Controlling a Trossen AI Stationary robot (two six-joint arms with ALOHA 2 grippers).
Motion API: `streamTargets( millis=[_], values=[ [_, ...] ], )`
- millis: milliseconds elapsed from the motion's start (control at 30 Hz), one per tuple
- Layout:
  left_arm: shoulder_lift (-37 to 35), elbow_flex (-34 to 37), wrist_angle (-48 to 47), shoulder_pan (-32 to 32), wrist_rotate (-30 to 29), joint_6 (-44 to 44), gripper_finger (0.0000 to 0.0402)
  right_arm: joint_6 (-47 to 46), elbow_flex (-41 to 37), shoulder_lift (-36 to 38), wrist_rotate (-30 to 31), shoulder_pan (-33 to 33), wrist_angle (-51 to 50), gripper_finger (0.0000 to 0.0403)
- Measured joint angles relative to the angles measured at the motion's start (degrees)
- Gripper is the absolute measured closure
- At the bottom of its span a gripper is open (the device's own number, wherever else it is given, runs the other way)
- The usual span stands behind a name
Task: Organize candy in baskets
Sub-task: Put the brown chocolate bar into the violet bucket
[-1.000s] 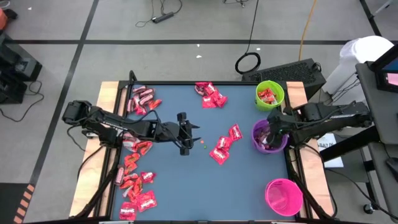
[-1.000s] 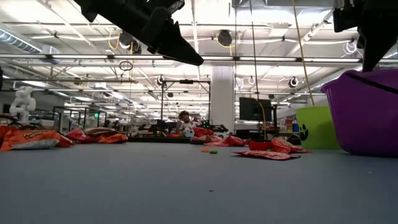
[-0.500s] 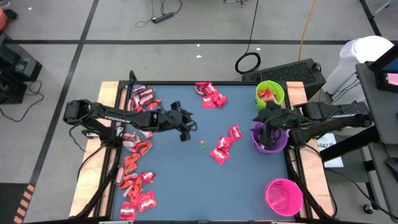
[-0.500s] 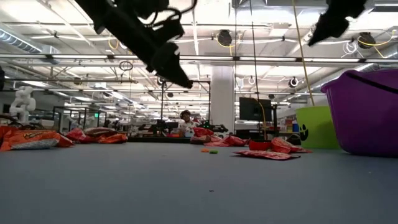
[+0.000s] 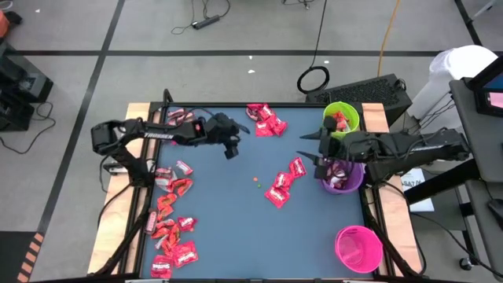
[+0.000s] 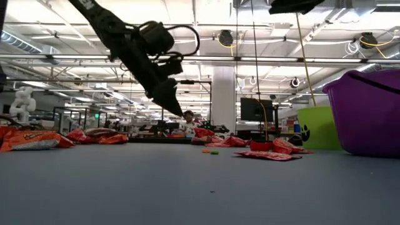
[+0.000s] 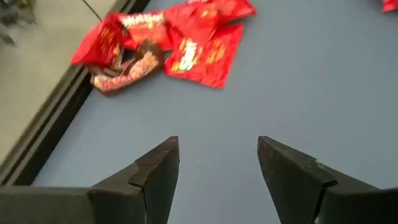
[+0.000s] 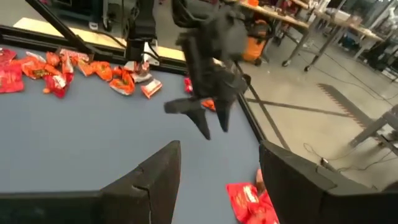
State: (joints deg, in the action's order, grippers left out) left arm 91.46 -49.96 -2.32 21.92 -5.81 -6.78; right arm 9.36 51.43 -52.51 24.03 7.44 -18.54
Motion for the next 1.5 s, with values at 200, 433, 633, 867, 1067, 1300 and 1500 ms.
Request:
streamTargets(
  millis=[200, 433, 633, 867, 1067, 1300, 1500],
  values=[
    [3.88, -4.83, -1.81, 6.98, 5.02, -0.21, 0.0178, 1.65, -5.00, -1.76, -0.05, 0.00, 8.17, 0.0198],
    [10.85, -14.67, -9.42, 11.52, 7.89, -5.91, 0.0178, 4.74, -9.40, -3.78, -0.11, 0.00, 20.06, 0.0198],
    [18.76, -24.03, -14.24, 12.56, 8.01, -12.00, 0.0178, 6.78, -9.85, -6.25, -0.13, 0.00, 25.65, 0.0198],
    [27.50, -34.42, -18.56, 14.46, 9.04, -15.57, 0.0178, 9.34, -9.85, -9.14, -0.11, 0.00, 28.02, 0.0198],
    [31.43, -39.25, -18.23, 15.90, 9.28, -22.17, 0.0178, 9.70, -9.85, -11.84, -0.13, 0.00, 28.25, 0.0198],
    [33.16, -39.84, -21.34, 16.30, 13.32, -29.99, 0.0178, 10.28, -9.85, -12.77, -0.11, -0.11, 28.43, 0.0198],
    [33.65, -39.82, -26.04, 16.42, 13.52, -30.14, 0.0181, 10.35, -9.85, -12.79, -0.09, -0.39, 29.18, 0.0198]
  ],
)
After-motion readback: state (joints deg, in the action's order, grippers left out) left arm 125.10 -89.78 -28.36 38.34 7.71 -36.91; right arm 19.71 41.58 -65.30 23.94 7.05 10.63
